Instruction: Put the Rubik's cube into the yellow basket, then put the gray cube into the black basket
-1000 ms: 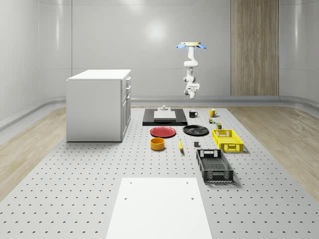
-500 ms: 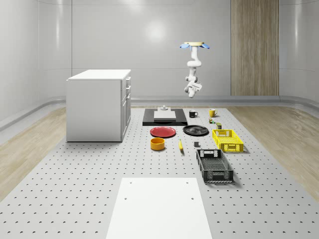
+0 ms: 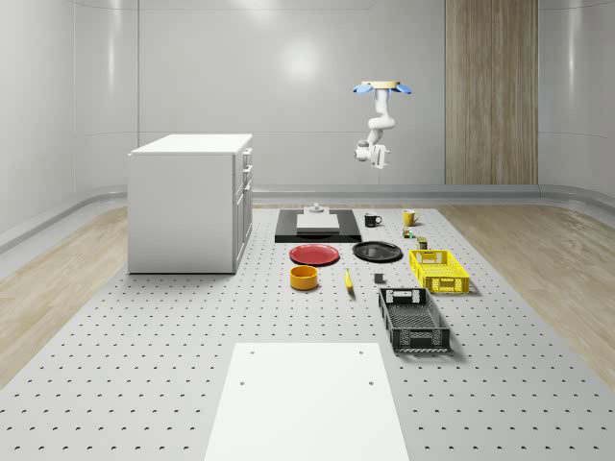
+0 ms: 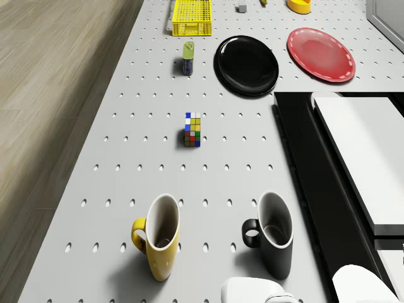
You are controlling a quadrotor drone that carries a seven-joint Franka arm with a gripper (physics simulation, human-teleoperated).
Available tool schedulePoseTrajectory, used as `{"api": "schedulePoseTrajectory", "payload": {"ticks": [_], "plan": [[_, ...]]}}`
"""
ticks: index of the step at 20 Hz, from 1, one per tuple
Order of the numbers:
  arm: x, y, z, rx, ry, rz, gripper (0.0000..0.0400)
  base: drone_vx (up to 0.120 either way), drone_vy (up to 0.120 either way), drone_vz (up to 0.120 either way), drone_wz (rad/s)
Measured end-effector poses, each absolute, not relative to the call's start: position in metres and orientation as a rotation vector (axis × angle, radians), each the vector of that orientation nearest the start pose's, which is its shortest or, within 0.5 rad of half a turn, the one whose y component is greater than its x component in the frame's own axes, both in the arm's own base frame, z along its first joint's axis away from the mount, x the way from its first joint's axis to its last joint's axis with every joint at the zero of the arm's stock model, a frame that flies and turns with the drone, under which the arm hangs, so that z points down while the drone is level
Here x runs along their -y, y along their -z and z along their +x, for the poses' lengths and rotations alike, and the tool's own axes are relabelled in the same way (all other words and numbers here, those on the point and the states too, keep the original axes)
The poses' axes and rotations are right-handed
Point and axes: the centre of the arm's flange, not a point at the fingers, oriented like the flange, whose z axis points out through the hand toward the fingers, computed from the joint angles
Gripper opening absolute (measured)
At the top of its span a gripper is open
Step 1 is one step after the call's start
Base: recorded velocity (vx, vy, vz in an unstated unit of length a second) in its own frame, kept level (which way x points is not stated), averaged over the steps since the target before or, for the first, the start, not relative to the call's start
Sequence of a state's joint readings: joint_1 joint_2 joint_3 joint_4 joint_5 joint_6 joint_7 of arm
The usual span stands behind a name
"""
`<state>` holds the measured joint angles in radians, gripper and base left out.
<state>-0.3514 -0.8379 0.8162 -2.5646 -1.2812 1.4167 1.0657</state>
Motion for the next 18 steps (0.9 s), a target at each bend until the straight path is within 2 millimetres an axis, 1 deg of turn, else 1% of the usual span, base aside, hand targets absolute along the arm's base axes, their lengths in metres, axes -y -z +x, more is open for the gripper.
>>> {"api": "schedulePoseTrajectory", "payload": {"ticks": [2, 3, 5, 7, 10, 13, 16, 18], "plan": [[-0.078, -0.531, 0.306, 0.374, -0.752, 0.868, 0.04, 0.12, 0.12, 0.0, 0.0], [-0.069, -0.521, 0.306, 0.321, -0.764, 0.741, 0.04, 0.12, 0.12, 0.0, 0.0], [-0.052, -0.507, 0.307, 0.234, -0.778, 0.53, 0.04, 0.12, 0.12, 0.0, 0.0], [-0.038, -0.5, 0.307, 0.167, -0.784, 0.374, 0.04, 0.12, 0.12, 0.0, 0.0], [-0.022, -0.494, 0.307, 0.1, -0.786, 0.219, 0.04, 0.12, 0.12, 0.0, 0.0], [-0.013, -0.492, 0.307, 0.06, -0.786, 0.127, 0.04, 0.12, 0.12, 0.0, 0.0], [-0.008, -0.491, 0.307, 0.036, -0.785, 0.074, 0.04, 0.12, 0.013, -0.013, 0.0], [-0.005, -0.491, 0.307, 0.026, -0.785, 0.052, 0.04, 0.12, 0.0, -0.12, 0.0]]}}
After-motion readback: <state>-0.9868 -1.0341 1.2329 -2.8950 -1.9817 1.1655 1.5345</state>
